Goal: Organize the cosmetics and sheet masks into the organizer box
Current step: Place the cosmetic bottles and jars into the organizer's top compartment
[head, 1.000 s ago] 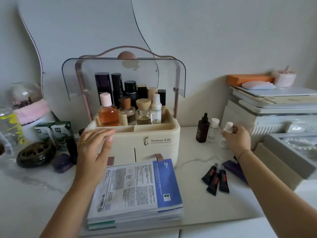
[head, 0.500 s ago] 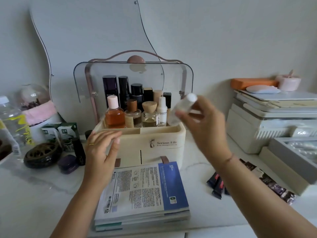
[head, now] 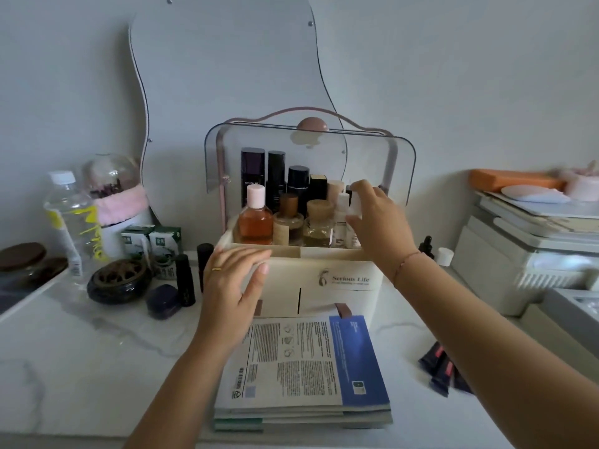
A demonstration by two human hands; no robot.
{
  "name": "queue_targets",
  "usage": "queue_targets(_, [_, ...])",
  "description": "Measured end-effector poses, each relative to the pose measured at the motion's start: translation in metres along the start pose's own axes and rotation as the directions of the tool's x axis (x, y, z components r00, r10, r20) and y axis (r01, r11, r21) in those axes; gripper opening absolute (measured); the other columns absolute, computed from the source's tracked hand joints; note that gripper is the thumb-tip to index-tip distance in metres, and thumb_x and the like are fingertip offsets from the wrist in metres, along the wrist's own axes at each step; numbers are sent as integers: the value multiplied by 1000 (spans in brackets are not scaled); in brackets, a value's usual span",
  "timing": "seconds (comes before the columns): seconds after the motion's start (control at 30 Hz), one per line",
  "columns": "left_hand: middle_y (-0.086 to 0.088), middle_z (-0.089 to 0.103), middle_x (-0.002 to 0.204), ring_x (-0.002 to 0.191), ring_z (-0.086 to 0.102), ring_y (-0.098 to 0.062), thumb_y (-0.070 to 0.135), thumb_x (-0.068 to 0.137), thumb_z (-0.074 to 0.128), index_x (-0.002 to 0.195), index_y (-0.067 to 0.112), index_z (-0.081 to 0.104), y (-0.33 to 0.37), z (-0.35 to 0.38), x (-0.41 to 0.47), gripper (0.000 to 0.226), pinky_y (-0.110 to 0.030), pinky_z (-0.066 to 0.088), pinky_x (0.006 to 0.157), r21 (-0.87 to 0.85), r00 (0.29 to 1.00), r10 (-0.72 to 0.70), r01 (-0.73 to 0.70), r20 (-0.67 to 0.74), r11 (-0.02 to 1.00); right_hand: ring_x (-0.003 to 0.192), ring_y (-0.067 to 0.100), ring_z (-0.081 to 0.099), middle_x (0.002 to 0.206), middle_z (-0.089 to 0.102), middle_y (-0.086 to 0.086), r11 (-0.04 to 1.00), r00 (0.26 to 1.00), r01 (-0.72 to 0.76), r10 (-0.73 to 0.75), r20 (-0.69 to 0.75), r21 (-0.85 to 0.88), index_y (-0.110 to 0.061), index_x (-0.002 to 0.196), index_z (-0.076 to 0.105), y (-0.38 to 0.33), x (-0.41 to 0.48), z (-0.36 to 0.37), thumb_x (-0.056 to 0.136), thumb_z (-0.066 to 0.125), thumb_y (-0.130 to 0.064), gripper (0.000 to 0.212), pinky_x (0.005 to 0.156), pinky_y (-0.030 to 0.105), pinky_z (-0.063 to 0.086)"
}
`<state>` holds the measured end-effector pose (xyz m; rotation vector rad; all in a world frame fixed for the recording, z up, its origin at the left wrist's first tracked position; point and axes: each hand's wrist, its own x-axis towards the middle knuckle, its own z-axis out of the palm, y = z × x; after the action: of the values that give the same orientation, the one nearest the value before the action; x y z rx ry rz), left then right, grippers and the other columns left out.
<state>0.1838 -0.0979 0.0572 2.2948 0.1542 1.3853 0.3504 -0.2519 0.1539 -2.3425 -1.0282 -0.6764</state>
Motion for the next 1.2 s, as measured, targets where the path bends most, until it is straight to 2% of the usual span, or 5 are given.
queue_targets(0.5, [6,66,114,112,55,-9,29,95,45,113,15,67,-2,2,1,32,-57,36,101,-38,1000,15,-16,-18,999,140,27,22,143,36,16,983,998,62,-63,-4,-174,5,130,44,0,-8,9,87,48,4,43,115,30,19])
queue_targets(0.8, [7,65,117,114,52,-2,31,95,48,115,14,66,7,-4,1,32,-48,39,103,-39,1000,-8,8,-2,999,115,30,53,125,58,8,968,967,233,-222,-123,87,-9,112,64,-48,-81,19,84,63,-11,28,101,44,39])
queue_targets(0.93, [6,63,120,118,53,-3,29,94,54,118,15,65,-9,-23,-19,30,-23,39,103,-132,977,-151,132,-147,982,118,24,54,121,62,4,984,985,169,-166,-52,50,-12,119,61,-45,-98,35,85,64,-17,34,114,44,24])
queue_targets(1.03, [13,62,109,108,57,-10,18,91,61,110,20,66,-41,-45,-36,20,-22,43,91,-120,841,-386,369,-378,922,117,24,55,120,63,4,986,985,165,-163,-64,32,-13,121,59,-44,-101,43,84,65,-19,38,114,38,17])
queue_targets(1.2, [-1,59,128,122,52,-19,22,86,68,125,14,58,-96,-55,-29,41,-27,38,100,-96,786,-595,587,-167,804,111,28,56,114,64,4,990,988,142,-140,-72,18,-14,118,60,-47,-99,47,81,69,-22,38,112,38,18])
